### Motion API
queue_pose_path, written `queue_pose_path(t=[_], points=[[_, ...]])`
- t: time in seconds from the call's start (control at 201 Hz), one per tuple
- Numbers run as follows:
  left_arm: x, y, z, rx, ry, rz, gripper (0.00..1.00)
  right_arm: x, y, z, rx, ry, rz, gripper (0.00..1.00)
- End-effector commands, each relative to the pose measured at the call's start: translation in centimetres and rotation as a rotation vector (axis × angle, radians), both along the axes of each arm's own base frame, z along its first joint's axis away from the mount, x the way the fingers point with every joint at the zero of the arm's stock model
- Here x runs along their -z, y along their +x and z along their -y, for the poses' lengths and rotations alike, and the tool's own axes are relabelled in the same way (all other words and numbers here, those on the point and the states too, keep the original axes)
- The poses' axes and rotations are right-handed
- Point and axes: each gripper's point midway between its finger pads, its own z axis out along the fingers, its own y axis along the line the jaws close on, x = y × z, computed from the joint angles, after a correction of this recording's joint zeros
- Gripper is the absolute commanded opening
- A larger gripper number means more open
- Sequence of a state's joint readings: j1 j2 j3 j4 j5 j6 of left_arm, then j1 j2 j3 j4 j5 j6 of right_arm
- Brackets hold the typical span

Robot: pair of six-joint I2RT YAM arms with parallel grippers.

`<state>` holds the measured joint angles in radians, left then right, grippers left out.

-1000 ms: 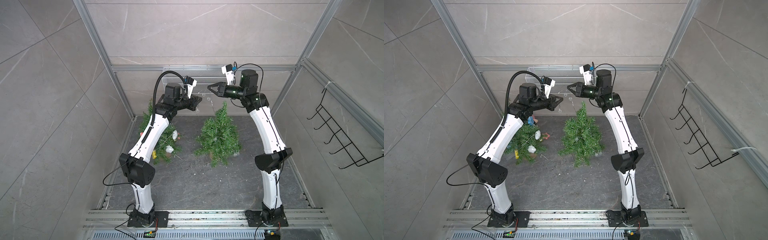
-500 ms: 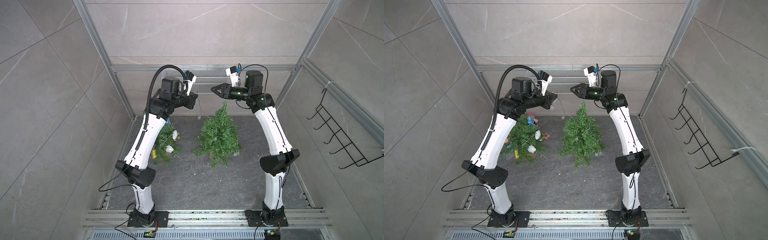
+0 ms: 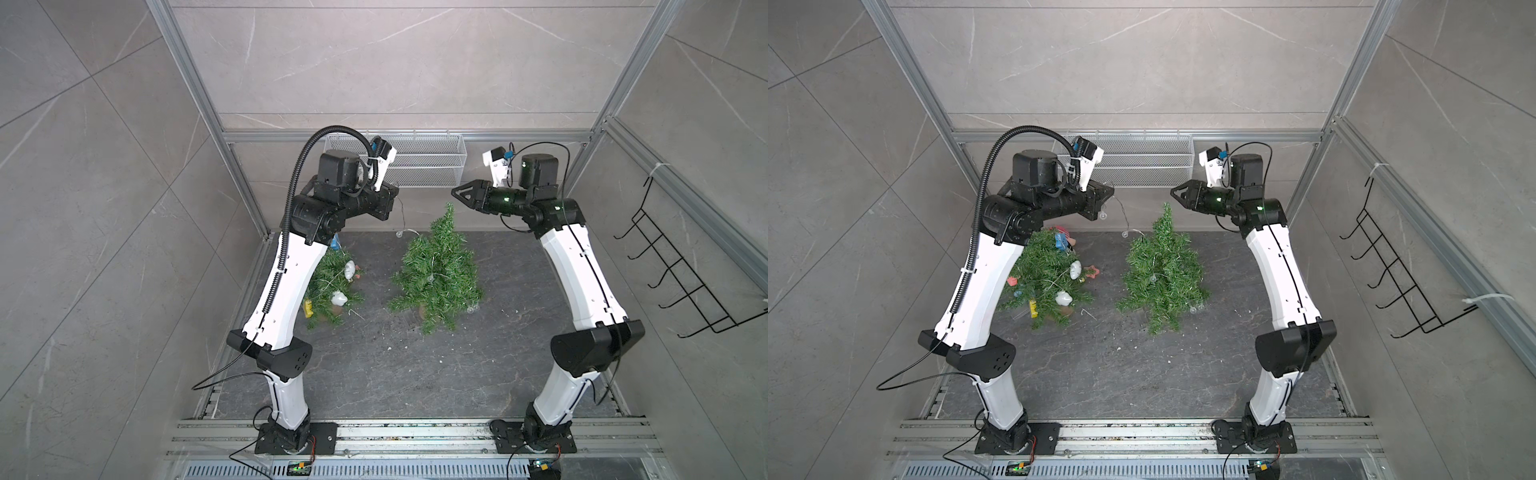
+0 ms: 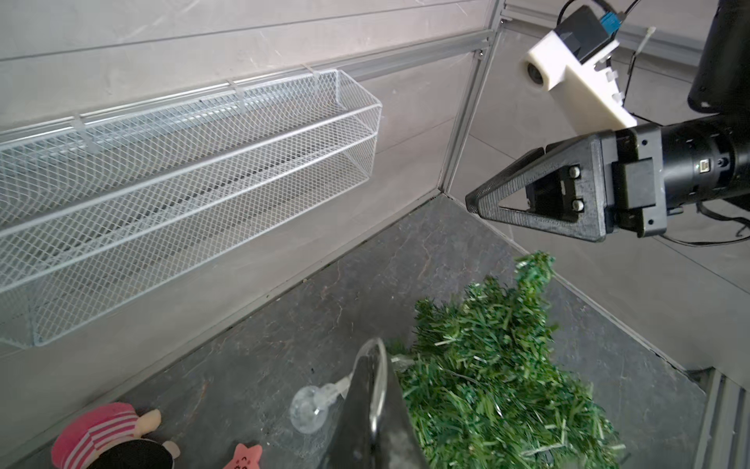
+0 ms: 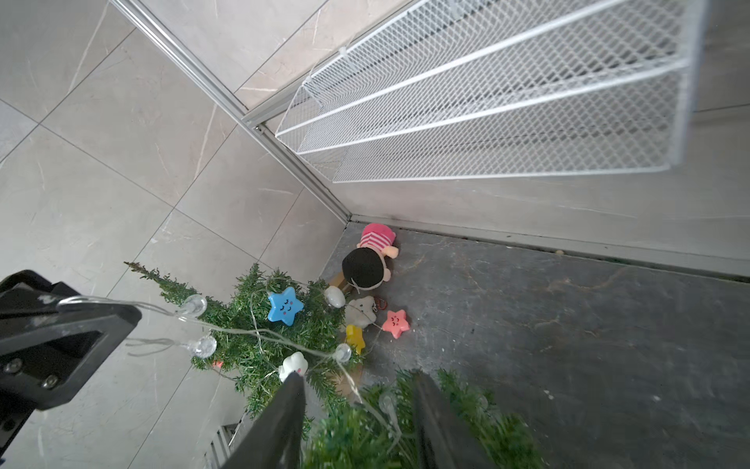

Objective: Wrap string light around the christmas tree
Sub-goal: Wrap the light string around the Christmas tree.

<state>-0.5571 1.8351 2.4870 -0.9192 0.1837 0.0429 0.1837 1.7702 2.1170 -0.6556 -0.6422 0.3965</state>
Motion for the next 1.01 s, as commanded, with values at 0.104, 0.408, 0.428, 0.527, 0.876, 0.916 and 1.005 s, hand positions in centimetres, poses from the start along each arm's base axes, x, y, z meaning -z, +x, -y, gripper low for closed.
queue_pose_path(t=[0.104,0.408,0.428,0.527,0.876,0.916,1.005], points=[[1.1,-6.1,-0.9,-0.018,0.078,-0.048,0.00,0.0,-5.5,2.1,0.069,-0.062,0.014,0.47],[3.3,-9.8,-1.9,-0.072,0.092,-0.126,0.00,2.0,-11.4,2.1,0.034,-0.046,-0.025,0.46],[3.7,-9.9,-1.9,-0.075,0.096,-0.137,0.00,2.1,-11.8,2.1,0.032,-0.048,-0.026,0.46],[5.8,-10.8,-1.5,-0.073,0.097,-0.193,0.00,2.6,-13.6,2.0,0.021,-0.046,-0.033,0.46],[11.6,-15.0,3.4,0.030,-0.002,-0.327,0.00,6.3,-19.6,-0.1,-0.066,-0.111,-0.080,0.44],[11.9,-15.2,3.9,0.043,-0.028,-0.344,0.00,6.9,-20.2,-0.2,-0.074,-0.124,-0.093,0.43],[13.2,-15.0,4.3,0.028,-0.072,-0.374,0.00,8.1,-22.0,-0.2,-0.097,-0.157,-0.122,0.42]])
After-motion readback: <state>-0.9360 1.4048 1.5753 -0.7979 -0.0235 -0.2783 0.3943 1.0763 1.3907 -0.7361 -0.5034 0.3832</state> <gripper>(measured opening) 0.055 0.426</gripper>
